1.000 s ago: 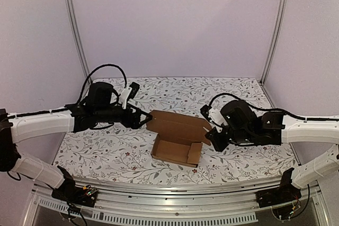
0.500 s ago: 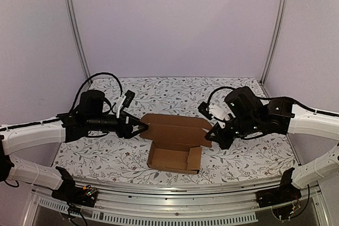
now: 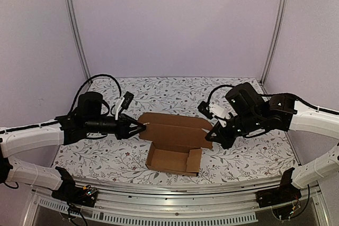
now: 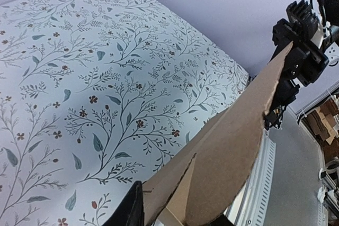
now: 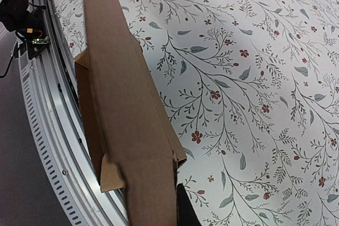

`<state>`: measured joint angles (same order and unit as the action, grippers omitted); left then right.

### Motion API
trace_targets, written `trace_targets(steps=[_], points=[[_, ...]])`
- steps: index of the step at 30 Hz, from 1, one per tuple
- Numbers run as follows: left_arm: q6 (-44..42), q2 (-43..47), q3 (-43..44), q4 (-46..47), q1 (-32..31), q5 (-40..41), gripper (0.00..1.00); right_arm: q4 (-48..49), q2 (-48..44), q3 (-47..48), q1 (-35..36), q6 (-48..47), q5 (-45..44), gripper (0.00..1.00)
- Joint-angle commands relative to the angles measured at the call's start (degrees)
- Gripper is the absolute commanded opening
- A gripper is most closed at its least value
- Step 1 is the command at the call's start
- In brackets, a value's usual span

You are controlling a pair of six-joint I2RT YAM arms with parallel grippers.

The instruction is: Fold the paper box

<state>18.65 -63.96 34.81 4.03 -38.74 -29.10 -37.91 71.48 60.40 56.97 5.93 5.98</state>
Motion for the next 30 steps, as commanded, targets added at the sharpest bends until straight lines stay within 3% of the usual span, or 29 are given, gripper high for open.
trace_targets(steps=[1, 11, 20, 25, 30], points=[[-0.45, 0.76, -1.70, -0.16, -0.81, 1.23, 0.30, 0.35, 0.23, 1.61, -0.36, 0.87, 1.61, 0.00], [-0.26, 2.09, -2.55, 0.10, -0.81, 2.57, 0.27, 0.95, -0.08, 1.65, -0.31, 1.43, 2.63, 0.00], [0.16, 2.47, -2.41, 0.66, -1.13, 0.83, 0.00, 2.88, 0.37, 1.31, -0.31, 3.14, 1.89, 0.00], [0.54, 2.31, -1.84, -0.18, -2.00, 2.32, 0.00, 6.02, 0.90, 0.69, -0.03, 5.80, -1.71, 0.00], [2.20, 2.86, -1.65, -0.69, -4.36, 8.50, 0.00, 11.64, 2.47, -1.20, 2.80, 8.76, -10.96, 0.00]])
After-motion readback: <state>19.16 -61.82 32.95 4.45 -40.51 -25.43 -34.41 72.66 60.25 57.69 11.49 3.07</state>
